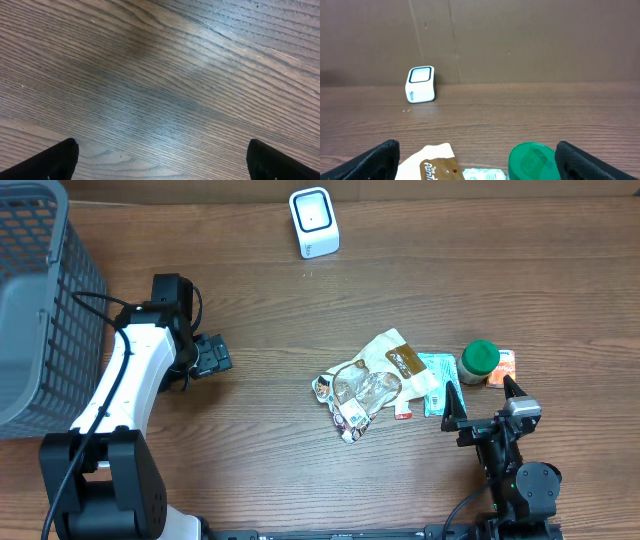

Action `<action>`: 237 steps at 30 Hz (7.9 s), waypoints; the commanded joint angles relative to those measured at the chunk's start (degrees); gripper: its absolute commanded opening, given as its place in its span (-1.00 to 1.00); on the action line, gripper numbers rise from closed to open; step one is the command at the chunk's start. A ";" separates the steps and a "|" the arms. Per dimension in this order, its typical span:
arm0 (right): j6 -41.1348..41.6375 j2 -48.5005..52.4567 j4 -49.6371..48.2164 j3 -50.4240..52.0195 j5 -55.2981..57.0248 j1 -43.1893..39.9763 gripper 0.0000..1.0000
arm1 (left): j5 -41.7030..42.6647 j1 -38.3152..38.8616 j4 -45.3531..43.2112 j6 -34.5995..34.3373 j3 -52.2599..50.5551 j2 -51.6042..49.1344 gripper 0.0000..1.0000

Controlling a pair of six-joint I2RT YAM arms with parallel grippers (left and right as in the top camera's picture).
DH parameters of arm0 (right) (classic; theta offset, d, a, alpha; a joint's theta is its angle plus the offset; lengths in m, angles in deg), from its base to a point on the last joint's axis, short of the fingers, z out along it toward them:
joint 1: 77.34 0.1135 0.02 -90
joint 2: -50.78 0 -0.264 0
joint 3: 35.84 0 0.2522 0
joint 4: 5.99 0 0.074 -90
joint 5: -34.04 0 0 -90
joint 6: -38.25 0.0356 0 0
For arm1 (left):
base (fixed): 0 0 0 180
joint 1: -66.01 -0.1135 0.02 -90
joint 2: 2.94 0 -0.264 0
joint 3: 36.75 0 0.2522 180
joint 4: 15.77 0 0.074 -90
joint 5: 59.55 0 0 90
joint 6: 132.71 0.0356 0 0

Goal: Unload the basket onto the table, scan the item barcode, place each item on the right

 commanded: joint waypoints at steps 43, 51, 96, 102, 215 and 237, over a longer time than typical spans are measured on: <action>-0.42 -0.63 -0.13 0.61 0.48 -0.22 1.00 | -0.52 0.02 -0.09 0.07 0.96 6.71 0.99; -0.44 -0.63 -0.13 0.61 0.48 -0.22 1.00 | -0.52 0.02 -0.07 0.04 0.96 27.39 0.99; -0.44 -0.63 -0.13 0.61 0.48 -0.22 1.00 | 1.07 0.04 -45.59 -0.39 -46.03 95.62 0.99; -0.44 -0.63 -0.13 0.61 0.48 -0.22 1.00 | 1.18 0.04 -73.13 -0.37 -56.04 96.56 0.99; -0.42 -0.63 -0.13 0.61 0.48 -0.22 1.00 | 2.91 0.04 -52.43 17.88 -69.00 96.52 0.99; -0.44 -0.63 -0.13 0.61 0.48 -0.22 1.00 | 2.91 0.04 -52.43 17.88 -69.00 96.52 0.99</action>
